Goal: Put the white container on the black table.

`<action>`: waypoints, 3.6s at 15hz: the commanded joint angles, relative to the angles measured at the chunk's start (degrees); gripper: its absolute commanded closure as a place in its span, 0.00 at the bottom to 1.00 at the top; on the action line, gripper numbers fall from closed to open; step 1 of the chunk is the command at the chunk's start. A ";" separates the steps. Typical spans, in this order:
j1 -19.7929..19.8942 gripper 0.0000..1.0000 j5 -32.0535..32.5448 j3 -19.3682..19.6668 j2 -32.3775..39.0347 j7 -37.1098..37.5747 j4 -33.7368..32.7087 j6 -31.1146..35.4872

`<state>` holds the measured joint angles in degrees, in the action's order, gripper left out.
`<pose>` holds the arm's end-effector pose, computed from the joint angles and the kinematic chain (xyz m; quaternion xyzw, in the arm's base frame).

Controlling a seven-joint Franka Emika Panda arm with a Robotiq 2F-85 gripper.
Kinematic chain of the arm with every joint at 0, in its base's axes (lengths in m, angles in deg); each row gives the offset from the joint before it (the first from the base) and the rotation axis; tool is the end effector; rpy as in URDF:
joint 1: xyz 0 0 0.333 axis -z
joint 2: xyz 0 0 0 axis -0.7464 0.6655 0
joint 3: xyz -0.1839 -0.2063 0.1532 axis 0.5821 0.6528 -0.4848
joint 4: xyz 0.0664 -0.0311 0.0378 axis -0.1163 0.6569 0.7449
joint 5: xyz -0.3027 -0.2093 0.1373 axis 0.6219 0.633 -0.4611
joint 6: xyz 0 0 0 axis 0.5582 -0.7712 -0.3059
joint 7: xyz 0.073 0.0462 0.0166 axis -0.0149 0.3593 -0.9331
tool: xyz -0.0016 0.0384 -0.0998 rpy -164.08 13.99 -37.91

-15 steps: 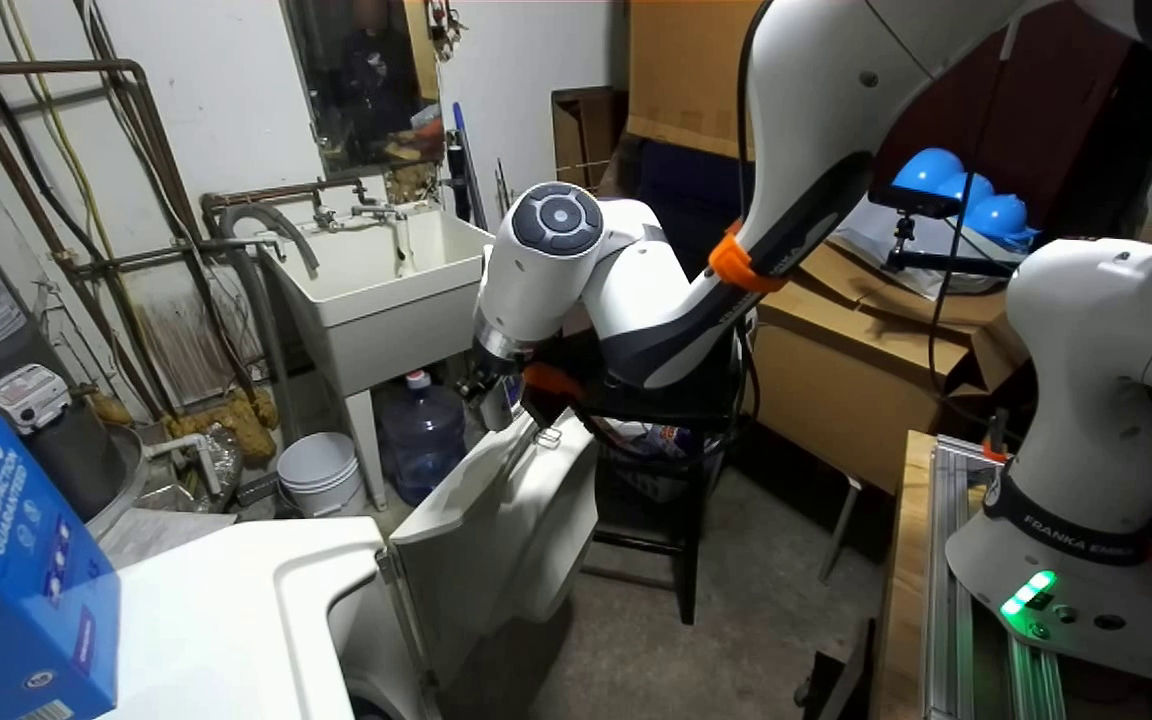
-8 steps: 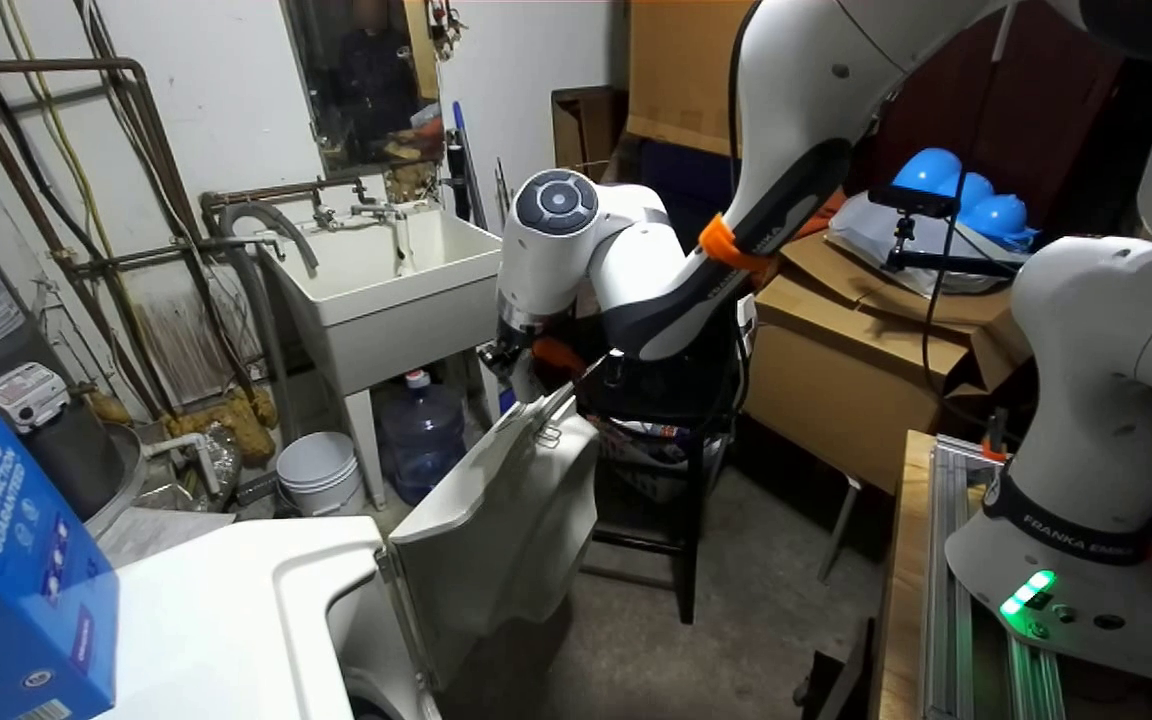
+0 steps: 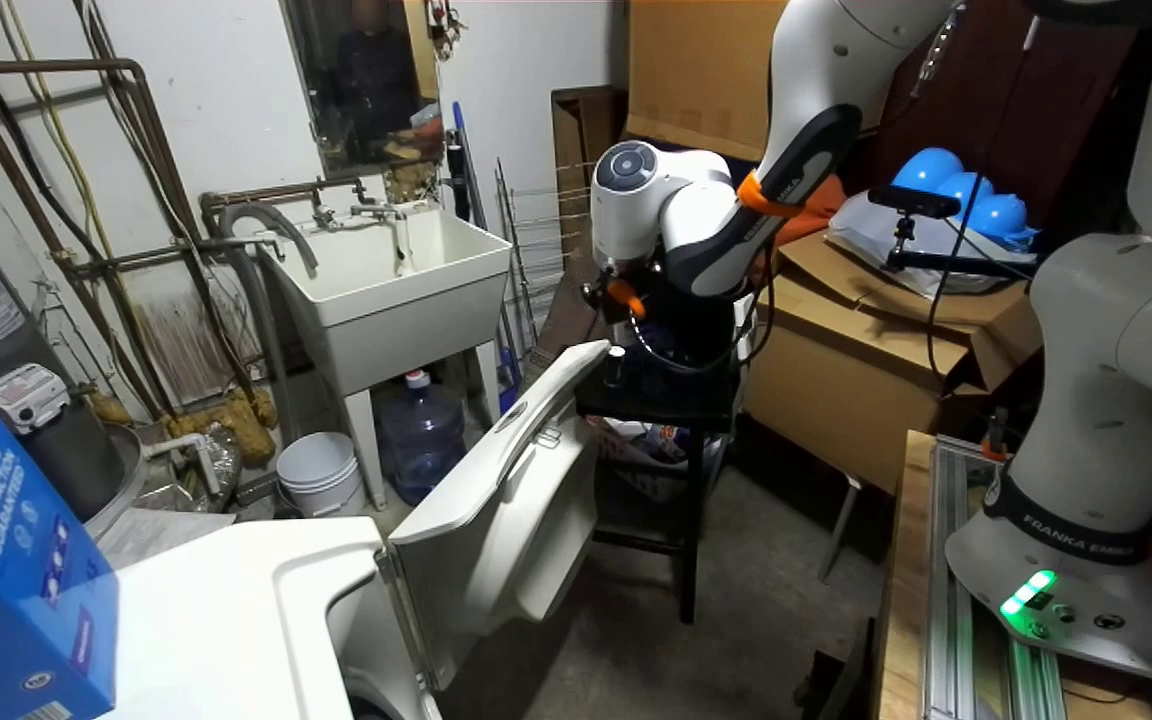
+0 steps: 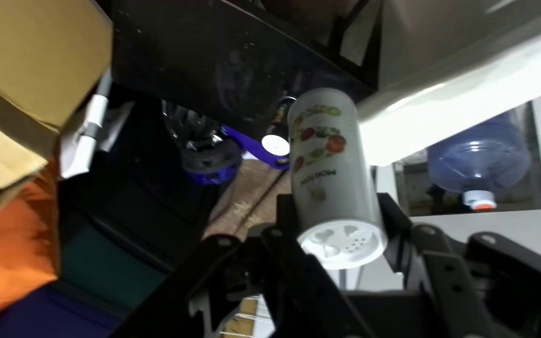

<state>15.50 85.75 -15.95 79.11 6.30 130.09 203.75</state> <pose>0.5591 -0.0669 0.2808 0.8770 -0.3549 0.2419 0.2154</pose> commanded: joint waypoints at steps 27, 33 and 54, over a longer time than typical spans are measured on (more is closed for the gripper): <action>49.10 0.80 -40.43 -25.20 24.08 -15.56 -17.36 6.80; 46.65 0.55 -45.06 -19.72 29.04 -22.23 -21.82 7.27; 43.63 0.80 -52.76 -20.30 45.87 -57.07 -33.14 23.82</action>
<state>58.79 37.77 -36.37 121.83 -48.31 101.32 227.23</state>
